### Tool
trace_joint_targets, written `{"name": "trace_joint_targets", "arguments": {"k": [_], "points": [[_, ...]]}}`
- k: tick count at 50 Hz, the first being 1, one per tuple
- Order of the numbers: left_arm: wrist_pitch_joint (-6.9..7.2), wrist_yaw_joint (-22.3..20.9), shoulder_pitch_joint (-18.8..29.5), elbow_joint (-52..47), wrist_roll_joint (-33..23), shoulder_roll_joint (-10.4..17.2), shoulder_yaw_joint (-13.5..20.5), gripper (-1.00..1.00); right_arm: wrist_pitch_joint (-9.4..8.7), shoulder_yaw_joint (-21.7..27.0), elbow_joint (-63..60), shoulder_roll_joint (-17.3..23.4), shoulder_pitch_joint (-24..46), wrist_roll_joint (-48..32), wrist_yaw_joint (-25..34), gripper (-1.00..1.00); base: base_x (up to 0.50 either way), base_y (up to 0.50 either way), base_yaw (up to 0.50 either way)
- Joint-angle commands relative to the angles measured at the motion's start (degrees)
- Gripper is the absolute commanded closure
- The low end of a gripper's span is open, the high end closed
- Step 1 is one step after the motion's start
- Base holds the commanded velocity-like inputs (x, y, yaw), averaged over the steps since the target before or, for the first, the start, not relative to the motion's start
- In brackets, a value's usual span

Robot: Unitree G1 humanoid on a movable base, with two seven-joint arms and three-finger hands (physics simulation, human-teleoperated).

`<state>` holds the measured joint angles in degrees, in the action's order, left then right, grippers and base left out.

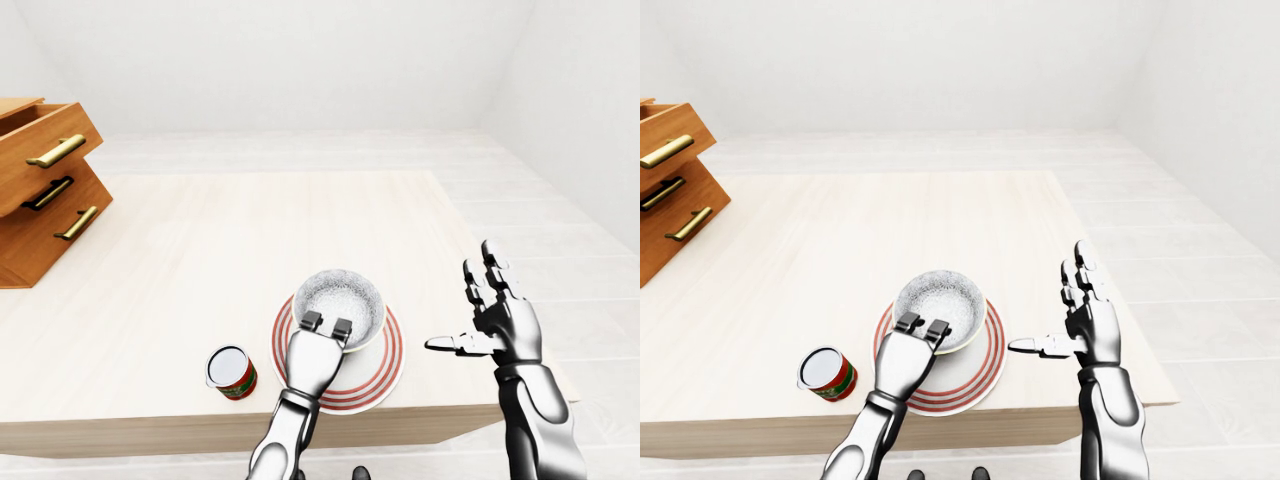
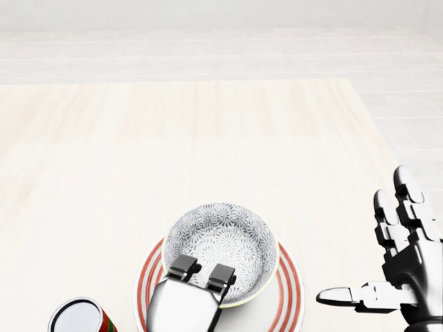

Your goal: Put the bowl on the plate.

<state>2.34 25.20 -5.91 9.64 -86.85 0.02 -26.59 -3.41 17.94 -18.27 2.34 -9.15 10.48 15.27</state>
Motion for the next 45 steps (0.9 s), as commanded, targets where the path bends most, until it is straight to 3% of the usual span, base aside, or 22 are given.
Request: {"name": "trace_joint_targets", "arguments": {"k": [1, 31, 38, 45], "points": [[-0.06, -0.4, -0.3, -0.7, 0.0, 0.1, 0.0, -0.07, 0.21, -0.1, 0.6, 0.2, 0.3, 0.1, -0.2, -1.00, 0.00, 0.00, 0.00], [0.32, -3.6, -4.1, -10.7, -0.1, 2.4, -1.5, -0.28, 0.52, -0.4, 1.1, 0.3, 0.3, 0.0, -0.4, -1.00, 0.00, 0.00, 0.00], [0.35, -3.3, -4.4, -10.7, 0.2, 2.5, -1.7, -0.55, 0.68, -0.4, 1.1, 0.3, 0.1, 0.0, -0.4, -1.00, 0.00, 0.00, 0.00], [0.40, -3.3, -4.4, -10.8, 0.2, 2.7, -1.6, -0.58, 0.11, -0.3, 0.2, 0.3, -0.1, 0.0, -0.4, -1.00, 0.00, 0.00, 0.00]]}}
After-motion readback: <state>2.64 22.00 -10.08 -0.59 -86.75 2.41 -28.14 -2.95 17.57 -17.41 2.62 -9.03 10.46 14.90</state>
